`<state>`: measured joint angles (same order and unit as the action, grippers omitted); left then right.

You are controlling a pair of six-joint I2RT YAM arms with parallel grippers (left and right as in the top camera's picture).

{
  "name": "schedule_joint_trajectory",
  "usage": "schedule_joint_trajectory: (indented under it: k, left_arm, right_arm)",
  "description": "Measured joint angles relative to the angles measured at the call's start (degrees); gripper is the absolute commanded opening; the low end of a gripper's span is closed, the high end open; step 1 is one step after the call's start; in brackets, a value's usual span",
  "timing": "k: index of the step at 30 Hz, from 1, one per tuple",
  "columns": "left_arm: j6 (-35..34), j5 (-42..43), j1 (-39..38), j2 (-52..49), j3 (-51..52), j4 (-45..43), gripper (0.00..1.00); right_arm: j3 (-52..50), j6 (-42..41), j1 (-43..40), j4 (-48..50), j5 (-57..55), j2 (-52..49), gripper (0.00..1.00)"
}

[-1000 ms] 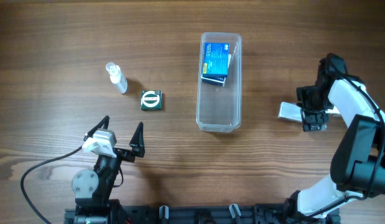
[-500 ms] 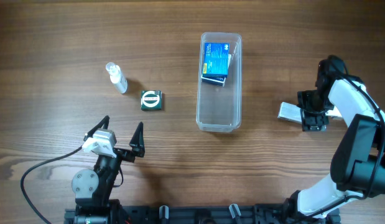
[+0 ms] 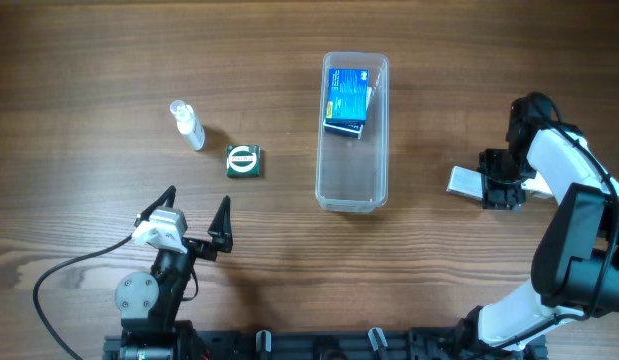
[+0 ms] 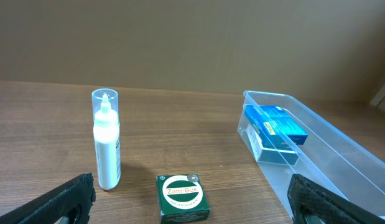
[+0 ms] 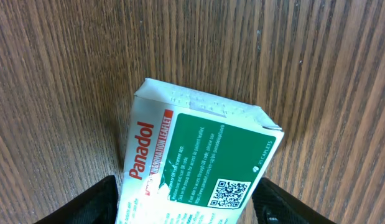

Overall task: Pack container
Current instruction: 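Carry the Panadol box over the container's far end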

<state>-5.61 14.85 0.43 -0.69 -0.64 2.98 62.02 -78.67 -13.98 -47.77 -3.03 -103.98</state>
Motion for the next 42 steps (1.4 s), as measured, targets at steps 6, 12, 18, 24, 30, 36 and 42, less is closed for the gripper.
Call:
schedule_joint_trajectory:
  k: [6, 12, 18, 24, 30, 36, 42]
  left_arm:
    - [0.0, 0.0, 0.0, 0.0, 0.0, 0.0, 1.0]
    - [0.0, 0.0, 0.0, 0.0, 0.0, 0.0, 1.0]
    - [0.0, 0.0, 0.0, 0.0, 0.0, 0.0, 1.0]
    - [0.0, 0.0, 0.0, 0.0, 0.0, 0.0, 1.0]
    - [0.0, 0.0, 0.0, 0.0, 0.0, 0.0, 1.0]
    - [0.0, 0.0, 0.0, 0.0, 0.0, 0.0, 1.0]
    - [0.0, 0.0, 0.0, 0.0, 0.0, 0.0, 1.0]
  right_arm:
    - [0.0, 0.0, 0.0, -0.3, -0.5, 0.0, 0.58]
    - [0.0, 0.0, 0.0, -0.7, -1.1, 0.0, 0.55]
    - [1.3, 3.6, 0.0, -3.0, -2.0, 0.3, 0.45]
    - [5.6, 9.5, 0.0, -5.0, -1.9, 6.6, 0.46]
    - [10.8, 16.9, 1.8, -5.1, 2.7, 14.3, 0.48]
    - [18.7, 27.0, 13.9, 1.2, 5.8, 16.3, 0.52]
    - [18.8, 38.6, 26.6, 10.2, 3.2, 16.3, 0.57]
